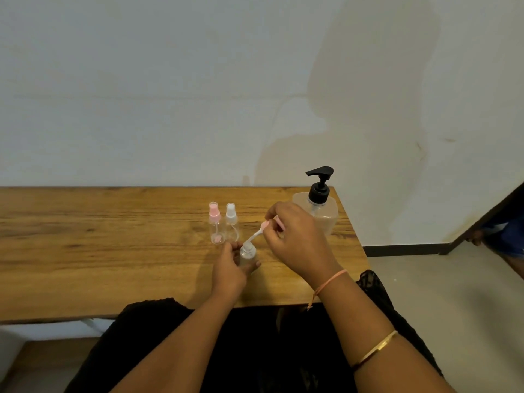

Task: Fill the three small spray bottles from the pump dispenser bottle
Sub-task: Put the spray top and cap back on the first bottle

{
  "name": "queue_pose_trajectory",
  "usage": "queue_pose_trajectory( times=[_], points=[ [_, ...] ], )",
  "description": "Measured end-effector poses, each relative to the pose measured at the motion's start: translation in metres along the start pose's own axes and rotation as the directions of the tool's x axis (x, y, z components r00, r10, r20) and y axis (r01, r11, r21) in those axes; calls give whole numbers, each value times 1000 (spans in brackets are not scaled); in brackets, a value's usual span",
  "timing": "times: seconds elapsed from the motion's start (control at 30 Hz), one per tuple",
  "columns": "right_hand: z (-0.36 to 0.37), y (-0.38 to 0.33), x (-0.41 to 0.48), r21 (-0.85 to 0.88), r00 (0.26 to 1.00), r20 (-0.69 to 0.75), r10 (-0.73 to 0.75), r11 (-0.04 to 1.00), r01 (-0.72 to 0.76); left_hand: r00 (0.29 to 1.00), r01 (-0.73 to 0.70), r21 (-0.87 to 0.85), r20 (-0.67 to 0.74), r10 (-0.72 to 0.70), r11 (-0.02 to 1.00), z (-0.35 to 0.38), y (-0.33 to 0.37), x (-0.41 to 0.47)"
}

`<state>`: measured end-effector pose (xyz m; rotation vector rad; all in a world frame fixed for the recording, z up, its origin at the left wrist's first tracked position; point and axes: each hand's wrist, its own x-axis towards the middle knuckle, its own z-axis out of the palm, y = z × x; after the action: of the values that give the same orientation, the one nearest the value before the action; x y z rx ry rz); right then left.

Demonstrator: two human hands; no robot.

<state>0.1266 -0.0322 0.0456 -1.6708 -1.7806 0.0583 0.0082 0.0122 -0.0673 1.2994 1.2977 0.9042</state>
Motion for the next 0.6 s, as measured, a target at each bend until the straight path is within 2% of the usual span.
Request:
queue_pose_trajectory(
  times=[0.2,0.33,0.6],
  points=[
    [-2,3,7,-52,999,39,-4,999,6,1000,12,28,10,-13,1000,-2,-1,4],
    [3,5,8,-60,988,156,-10,998,20,997,36,30,60,-38,999,-5,7,5],
    [14,5,8,-83,953,304,-10,996,37,979,70,210,173,-107,975,-15,17,16]
  ],
)
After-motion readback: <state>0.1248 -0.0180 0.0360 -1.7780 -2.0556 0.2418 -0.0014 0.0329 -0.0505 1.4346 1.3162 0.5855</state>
